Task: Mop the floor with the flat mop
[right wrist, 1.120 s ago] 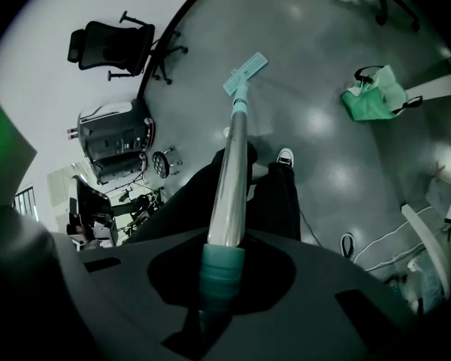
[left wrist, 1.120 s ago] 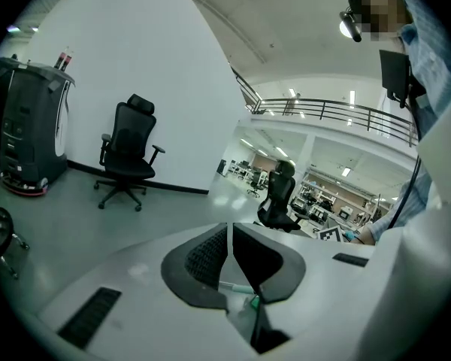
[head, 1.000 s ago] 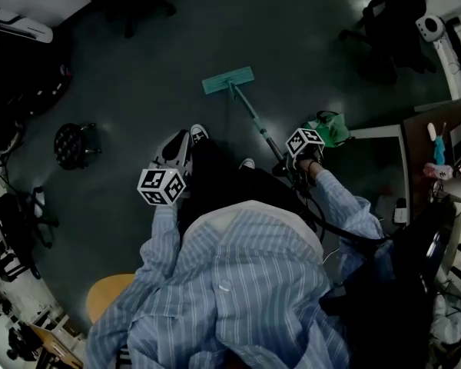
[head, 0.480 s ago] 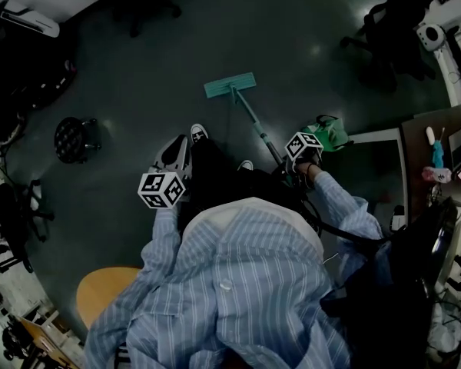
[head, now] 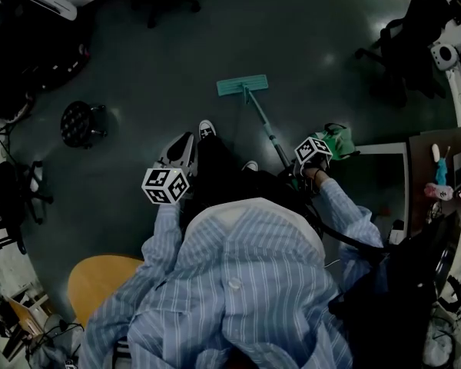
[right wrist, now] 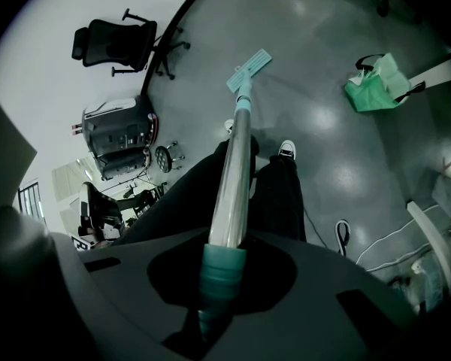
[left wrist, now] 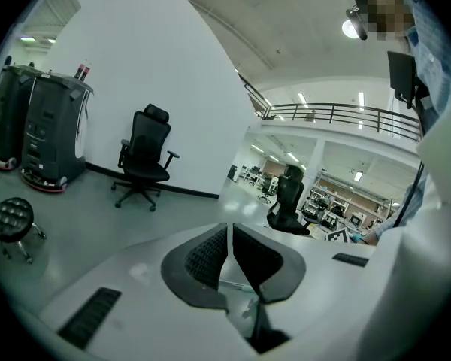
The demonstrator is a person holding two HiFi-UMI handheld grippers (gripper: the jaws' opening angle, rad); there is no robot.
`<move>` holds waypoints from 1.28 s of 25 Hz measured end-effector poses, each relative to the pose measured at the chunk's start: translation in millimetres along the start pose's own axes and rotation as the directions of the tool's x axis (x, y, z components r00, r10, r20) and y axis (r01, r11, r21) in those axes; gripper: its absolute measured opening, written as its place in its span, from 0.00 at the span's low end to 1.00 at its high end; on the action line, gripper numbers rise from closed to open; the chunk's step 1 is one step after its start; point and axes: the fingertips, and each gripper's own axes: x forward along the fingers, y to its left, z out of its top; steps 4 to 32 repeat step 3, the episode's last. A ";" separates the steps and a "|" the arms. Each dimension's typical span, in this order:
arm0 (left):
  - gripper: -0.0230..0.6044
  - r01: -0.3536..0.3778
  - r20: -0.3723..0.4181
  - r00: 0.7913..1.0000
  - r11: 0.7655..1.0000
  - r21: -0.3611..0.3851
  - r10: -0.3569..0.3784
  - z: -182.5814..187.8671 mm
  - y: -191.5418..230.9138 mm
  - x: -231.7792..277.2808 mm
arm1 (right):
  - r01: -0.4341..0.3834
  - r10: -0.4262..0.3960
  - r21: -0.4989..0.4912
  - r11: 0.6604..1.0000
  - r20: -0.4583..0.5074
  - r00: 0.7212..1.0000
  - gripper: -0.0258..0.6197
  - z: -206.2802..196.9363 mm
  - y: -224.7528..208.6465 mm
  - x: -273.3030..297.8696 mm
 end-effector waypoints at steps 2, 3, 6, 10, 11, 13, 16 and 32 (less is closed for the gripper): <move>0.08 0.000 0.000 1.000 1.000 -0.001 0.000 -1.0 1.6 -2.1 | -0.002 0.002 0.000 1.000 0.001 1.000 0.09 -1.0 0.0 2.4; 0.08 0.000 0.000 1.000 1.000 -0.001 0.000 -1.4 2.3 -2.9 | -0.003 0.003 0.000 1.000 0.002 1.000 0.09 -1.5 0.1 3.5; 0.08 0.000 0.000 1.000 1.000 -0.001 0.000 -1.4 2.3 -2.9 | -0.003 0.003 0.000 1.000 0.002 1.000 0.09 -1.5 0.1 3.5; 0.08 0.000 0.000 1.000 1.000 -0.001 0.000 -1.4 2.3 -2.9 | -0.003 0.003 0.000 1.000 0.002 1.000 0.09 -1.5 0.1 3.5; 0.08 0.000 0.000 1.000 1.000 -0.001 0.000 -1.4 2.3 -2.9 | -0.003 0.003 0.000 1.000 0.002 1.000 0.09 -1.5 0.1 3.5; 0.08 0.000 0.000 1.000 1.000 -0.001 0.000 -1.4 2.3 -2.9 | -0.003 0.003 0.000 1.000 0.002 1.000 0.09 -1.5 0.1 3.5; 0.08 0.000 0.000 1.000 1.000 -0.001 0.000 -1.4 2.3 -2.9 | -0.003 0.003 0.000 1.000 0.002 1.000 0.09 -1.5 0.1 3.5; 0.08 0.000 0.000 1.000 1.000 -0.001 0.000 -1.4 2.3 -2.9 | -0.003 0.003 0.000 1.000 0.002 1.000 0.09 -1.5 0.1 3.5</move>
